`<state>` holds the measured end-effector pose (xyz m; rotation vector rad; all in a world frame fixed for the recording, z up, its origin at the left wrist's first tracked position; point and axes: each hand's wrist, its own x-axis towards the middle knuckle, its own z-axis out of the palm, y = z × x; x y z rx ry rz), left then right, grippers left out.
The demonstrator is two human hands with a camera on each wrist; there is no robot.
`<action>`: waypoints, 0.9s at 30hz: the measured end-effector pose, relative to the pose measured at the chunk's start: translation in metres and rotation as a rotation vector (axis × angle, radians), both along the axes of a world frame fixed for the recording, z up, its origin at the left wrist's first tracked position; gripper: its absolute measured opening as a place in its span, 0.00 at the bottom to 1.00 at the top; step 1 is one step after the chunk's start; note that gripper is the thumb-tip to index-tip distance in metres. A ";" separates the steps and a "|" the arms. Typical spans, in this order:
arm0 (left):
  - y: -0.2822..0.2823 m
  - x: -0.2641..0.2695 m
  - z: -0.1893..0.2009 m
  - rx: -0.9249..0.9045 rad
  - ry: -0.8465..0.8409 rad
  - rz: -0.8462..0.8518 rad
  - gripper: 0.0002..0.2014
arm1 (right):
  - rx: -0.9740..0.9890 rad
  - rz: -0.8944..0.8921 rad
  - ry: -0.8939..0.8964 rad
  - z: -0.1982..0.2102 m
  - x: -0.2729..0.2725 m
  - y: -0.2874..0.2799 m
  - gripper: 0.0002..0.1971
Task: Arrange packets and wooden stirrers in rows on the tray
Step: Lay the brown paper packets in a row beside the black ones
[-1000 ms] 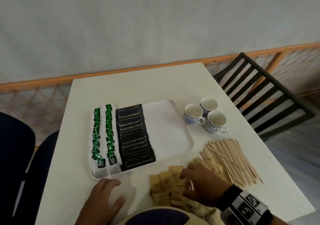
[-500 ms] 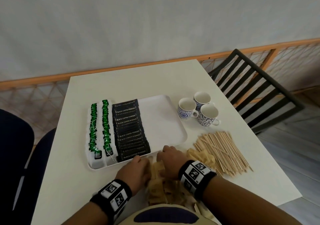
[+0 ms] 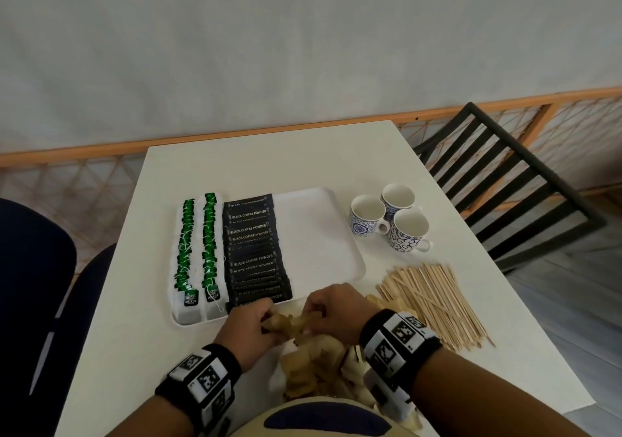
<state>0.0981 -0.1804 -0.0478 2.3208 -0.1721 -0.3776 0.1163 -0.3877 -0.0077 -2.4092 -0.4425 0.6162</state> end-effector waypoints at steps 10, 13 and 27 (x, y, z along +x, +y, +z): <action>-0.019 -0.006 0.023 -0.158 0.108 -0.050 0.22 | 0.071 0.038 -0.100 0.005 -0.002 -0.008 0.12; -0.020 -0.012 0.020 0.198 0.152 -0.121 0.24 | 0.080 0.011 -0.085 0.005 -0.003 -0.021 0.11; -0.033 -0.023 0.008 0.403 0.185 -0.290 0.12 | 0.057 -0.020 -0.035 0.004 -0.020 -0.050 0.10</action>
